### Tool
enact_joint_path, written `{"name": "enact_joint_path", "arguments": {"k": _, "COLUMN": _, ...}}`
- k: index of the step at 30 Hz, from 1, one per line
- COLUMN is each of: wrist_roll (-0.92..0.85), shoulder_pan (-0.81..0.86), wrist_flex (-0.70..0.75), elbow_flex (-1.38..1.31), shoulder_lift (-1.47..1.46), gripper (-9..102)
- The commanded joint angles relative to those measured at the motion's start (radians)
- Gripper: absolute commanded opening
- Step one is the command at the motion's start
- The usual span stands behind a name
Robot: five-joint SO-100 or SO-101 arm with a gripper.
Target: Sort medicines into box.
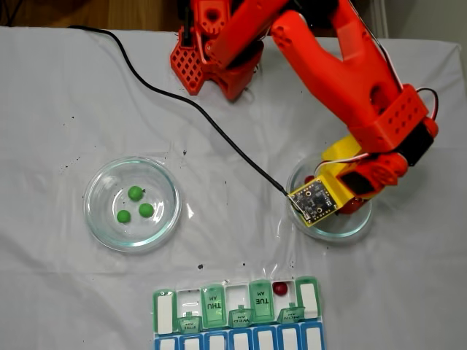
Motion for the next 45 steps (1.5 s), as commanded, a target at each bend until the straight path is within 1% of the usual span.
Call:
{"name": "enact_joint_path", "arguments": {"k": 1, "wrist_roll": -0.015, "shoulder_pan": -0.067, "wrist_flex": 0.046, "elbow_flex": -0.008, "shoulder_lift": 0.023, "gripper": 16}}
{"name": "enact_joint_path", "arguments": {"k": 3, "wrist_roll": -0.015, "shoulder_pan": -0.077, "wrist_flex": 0.049, "elbow_flex": 0.0, "shoulder_lift": 0.025, "gripper": 13}}
{"name": "enact_joint_path", "arguments": {"k": 6, "wrist_roll": -0.025, "shoulder_pan": -0.089, "wrist_flex": 0.051, "elbow_flex": 0.012, "shoulder_lift": 0.026, "gripper": 3}}
{"name": "enact_joint_path", "arguments": {"k": 9, "wrist_roll": -0.028, "shoulder_pan": -0.092, "wrist_flex": 0.049, "elbow_flex": 0.017, "shoulder_lift": 0.023, "gripper": 0}}
{"name": "enact_joint_path", "arguments": {"k": 13, "wrist_roll": -0.026, "shoulder_pan": -0.069, "wrist_flex": 0.038, "elbow_flex": 0.005, "shoulder_lift": 0.014, "gripper": 0}}
{"name": "enact_joint_path", "arguments": {"k": 16, "wrist_roll": -0.035, "shoulder_pan": 0.005, "wrist_flex": 0.015, "elbow_flex": -0.052, "shoulder_lift": 0.018, "gripper": 0}}
{"name": "enact_joint_path", "arguments": {"k": 23, "wrist_roll": -0.115, "shoulder_pan": 0.137, "wrist_flex": 0.051, "elbow_flex": -0.14, "shoulder_lift": 0.117, "gripper": 0}}
{"name": "enact_joint_path", "arguments": {"k": 26, "wrist_roll": -0.147, "shoulder_pan": 0.176, "wrist_flex": 0.075, "elbow_flex": -0.17, "shoulder_lift": 0.167, "gripper": 0}}
{"name": "enact_joint_path", "arguments": {"k": 32, "wrist_roll": -0.206, "shoulder_pan": 0.256, "wrist_flex": 0.169, "elbow_flex": -0.275, "shoulder_lift": 0.242, "gripper": 0}}
{"name": "enact_joint_path", "arguments": {"k": 36, "wrist_roll": -0.247, "shoulder_pan": 0.324, "wrist_flex": 0.196, "elbow_flex": -0.333, "shoulder_lift": 0.301, "gripper": 0}}
{"name": "enact_joint_path", "arguments": {"k": 42, "wrist_roll": -0.407, "shoulder_pan": 0.486, "wrist_flex": 0.179, "elbow_flex": -0.364, "shoulder_lift": 0.341, "gripper": 0}}
{"name": "enact_joint_path", "arguments": {"k": 45, "wrist_roll": -0.448, "shoulder_pan": 0.583, "wrist_flex": 0.054, "elbow_flex": -0.333, "shoulder_lift": 0.341, "gripper": 0}}
